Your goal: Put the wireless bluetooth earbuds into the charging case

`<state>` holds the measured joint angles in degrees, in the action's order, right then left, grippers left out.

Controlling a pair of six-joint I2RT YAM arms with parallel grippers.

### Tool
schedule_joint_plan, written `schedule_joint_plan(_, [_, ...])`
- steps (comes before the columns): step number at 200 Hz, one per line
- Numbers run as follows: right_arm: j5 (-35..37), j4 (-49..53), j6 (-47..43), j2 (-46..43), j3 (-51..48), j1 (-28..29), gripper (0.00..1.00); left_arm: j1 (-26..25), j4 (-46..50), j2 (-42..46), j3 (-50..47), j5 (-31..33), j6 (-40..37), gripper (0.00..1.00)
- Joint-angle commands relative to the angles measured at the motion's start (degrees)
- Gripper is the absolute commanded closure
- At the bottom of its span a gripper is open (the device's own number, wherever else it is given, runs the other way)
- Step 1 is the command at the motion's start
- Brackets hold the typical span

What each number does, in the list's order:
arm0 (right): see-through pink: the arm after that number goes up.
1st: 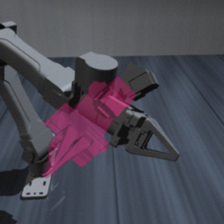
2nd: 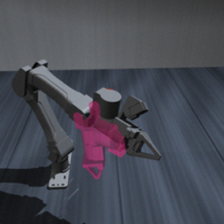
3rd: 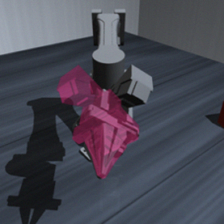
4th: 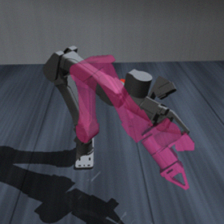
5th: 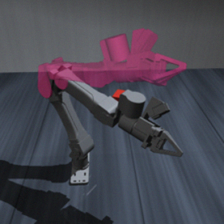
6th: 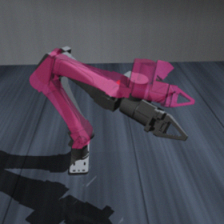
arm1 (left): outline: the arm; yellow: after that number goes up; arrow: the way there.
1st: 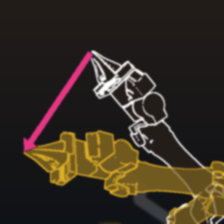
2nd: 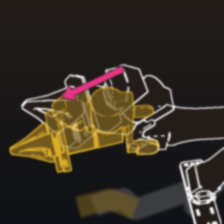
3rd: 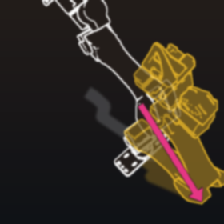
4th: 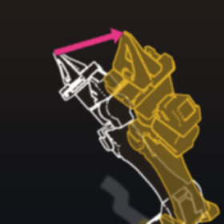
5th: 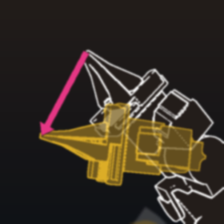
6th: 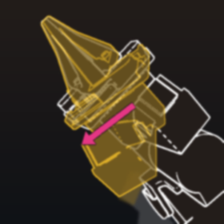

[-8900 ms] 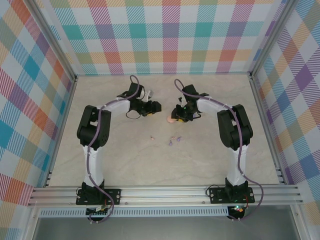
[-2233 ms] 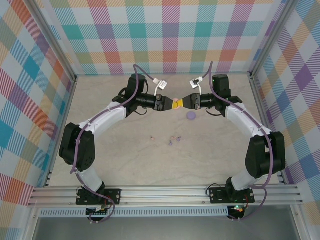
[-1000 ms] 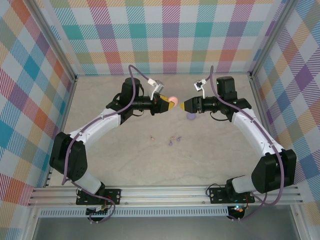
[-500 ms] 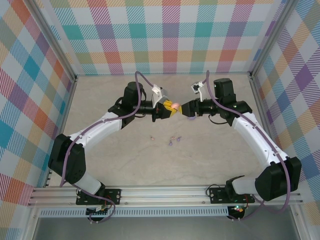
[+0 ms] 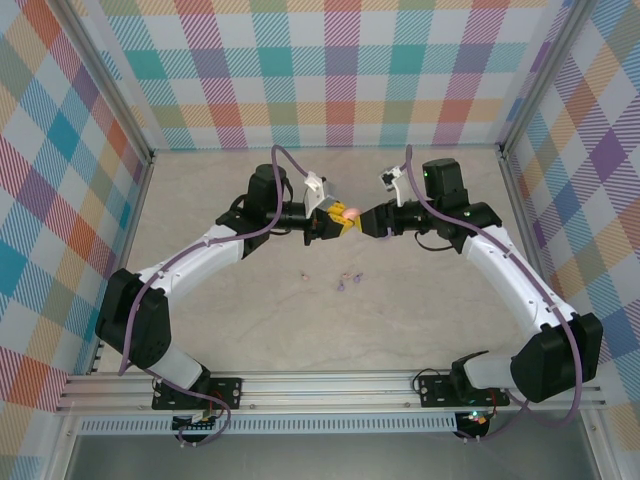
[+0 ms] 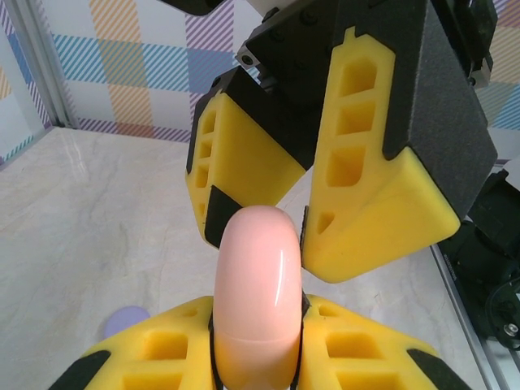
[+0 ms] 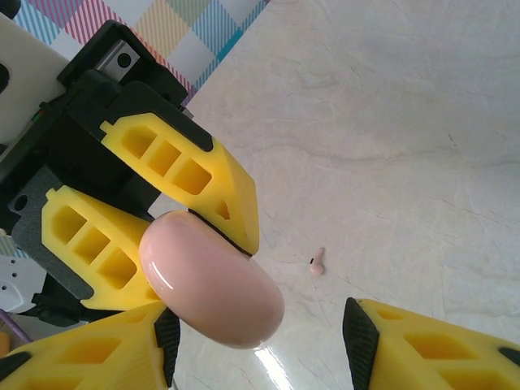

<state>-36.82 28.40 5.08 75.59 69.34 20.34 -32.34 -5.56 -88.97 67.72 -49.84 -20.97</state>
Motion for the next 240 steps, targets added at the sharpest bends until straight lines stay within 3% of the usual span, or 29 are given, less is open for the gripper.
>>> schedule_joint_plan(1, [3.07, -0.51, 0.01, 0.0, 0.97, 0.14, 0.42, -1.57, 1.3, 2.36, 0.48, -3.04, -2.67, 0.86])
schedule_joint_plan(57, [7.01, -1.56, 1.77, -0.18, 0.98, 0.14, 0.42, -2.11, 4.32, 3.1, 0.92, -4.44, -4.78, 0.88])
schedule_joint_plan(146, [7.65, -0.78, 2.04, 0.49, 1.32, 0.13, 0.41, -2.2, 4.83, 3.4, 1.2, -5.05, -4.7, 0.89])
schedule_joint_plan(190, [7.79, -1.19, 2.17, -1.5, 0.76, 0.13, 0.35, -2.12, 2.55, 2.76, 0.42, -2.71, -1.9, 0.89])
schedule_joint_plan(240, [13.61, -0.79, 4.21, -4.9, -1.56, 0.03, 0.32, -0.63, -6.5, 2.19, -3.9, -0.33, 5.84, 0.91])
